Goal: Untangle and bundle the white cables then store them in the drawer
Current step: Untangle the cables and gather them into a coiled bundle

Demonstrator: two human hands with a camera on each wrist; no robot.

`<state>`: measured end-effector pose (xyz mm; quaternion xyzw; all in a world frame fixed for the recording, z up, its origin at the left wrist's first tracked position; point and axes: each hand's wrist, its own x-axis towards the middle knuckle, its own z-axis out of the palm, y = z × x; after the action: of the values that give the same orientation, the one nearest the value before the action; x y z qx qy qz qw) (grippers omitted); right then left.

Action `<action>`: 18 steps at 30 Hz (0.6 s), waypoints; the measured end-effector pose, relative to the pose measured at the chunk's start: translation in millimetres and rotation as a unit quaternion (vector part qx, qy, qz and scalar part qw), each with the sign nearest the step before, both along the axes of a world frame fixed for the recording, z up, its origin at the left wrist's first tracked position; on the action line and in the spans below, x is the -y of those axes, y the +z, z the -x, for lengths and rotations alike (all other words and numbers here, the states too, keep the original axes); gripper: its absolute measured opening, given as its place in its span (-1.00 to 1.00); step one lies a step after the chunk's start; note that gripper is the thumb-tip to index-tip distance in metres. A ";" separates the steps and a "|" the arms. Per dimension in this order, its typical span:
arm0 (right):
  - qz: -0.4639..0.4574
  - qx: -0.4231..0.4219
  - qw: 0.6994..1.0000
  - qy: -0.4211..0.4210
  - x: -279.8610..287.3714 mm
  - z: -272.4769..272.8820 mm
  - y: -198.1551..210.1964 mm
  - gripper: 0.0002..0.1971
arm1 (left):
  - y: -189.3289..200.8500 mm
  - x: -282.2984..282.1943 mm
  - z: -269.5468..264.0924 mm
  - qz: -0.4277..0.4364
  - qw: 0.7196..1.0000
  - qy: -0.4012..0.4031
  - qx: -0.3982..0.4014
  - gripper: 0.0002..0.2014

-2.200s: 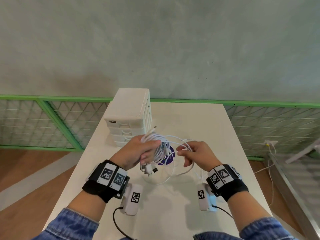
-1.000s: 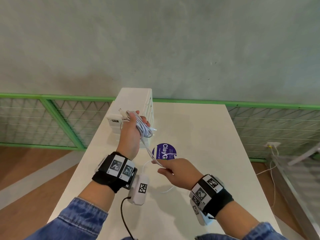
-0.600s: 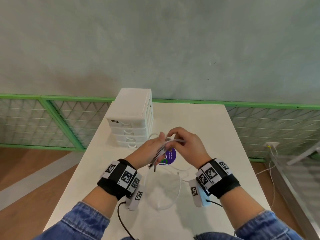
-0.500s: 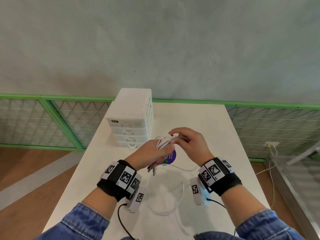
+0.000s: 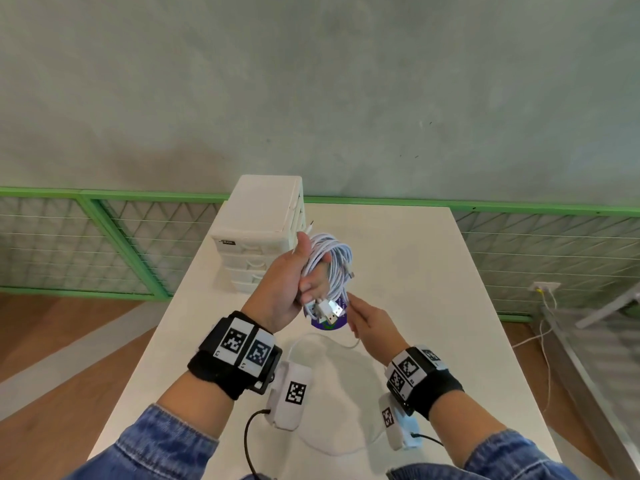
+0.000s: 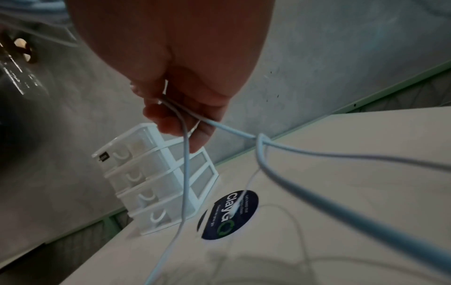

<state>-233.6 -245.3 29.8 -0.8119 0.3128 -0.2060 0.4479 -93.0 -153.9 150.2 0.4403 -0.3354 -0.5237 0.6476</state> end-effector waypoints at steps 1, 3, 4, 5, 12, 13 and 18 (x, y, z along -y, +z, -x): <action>-0.001 -0.012 1.000 0.009 -2.1 -2.2 -1.7 -0.66 | -0.7 2.5 1.2 0.006 1.000 0.011 -0.009 -0.41; -0.006 -0.034 0.999 0.032 -6.8 -5.9 -2.4 -0.65 | -1.6 7.5 0.6 0.029 0.998 0.034 -0.041 -0.38; -0.009 -0.048 0.998 0.048 -9.2 -6.7 -2.0 -0.65 | -1.1 10.0 -0.8 0.043 0.996 0.044 -0.063 -0.37; -0.014 -0.065 0.996 0.061 -11.4 -7.5 -2.9 -0.68 | 0.6 11.8 -2.4 0.056 0.993 0.053 -0.087 -0.37; -0.039 -0.135 0.985 0.104 -12.1 -5.0 -9.1 -0.66 | 5.0 18.2 -13.6 0.071 0.976 0.199 -0.056 -0.67; -0.036 -0.133 0.984 0.110 -13.4 -5.2 -5.3 -0.67 | 2.1 18.3 -14.4 0.067 0.972 0.224 -0.016 -0.71; -0.002 -0.038 0.991 0.129 -20.8 -7.8 27.6 -0.71 | -21.7 11.3 -24.5 0.059 0.917 0.242 0.312 -0.82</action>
<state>-225.8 -224.5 57.4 -0.8516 0.2228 -0.1151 0.4603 -68.6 -165.3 128.4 0.6101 -0.4336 -0.1661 0.6420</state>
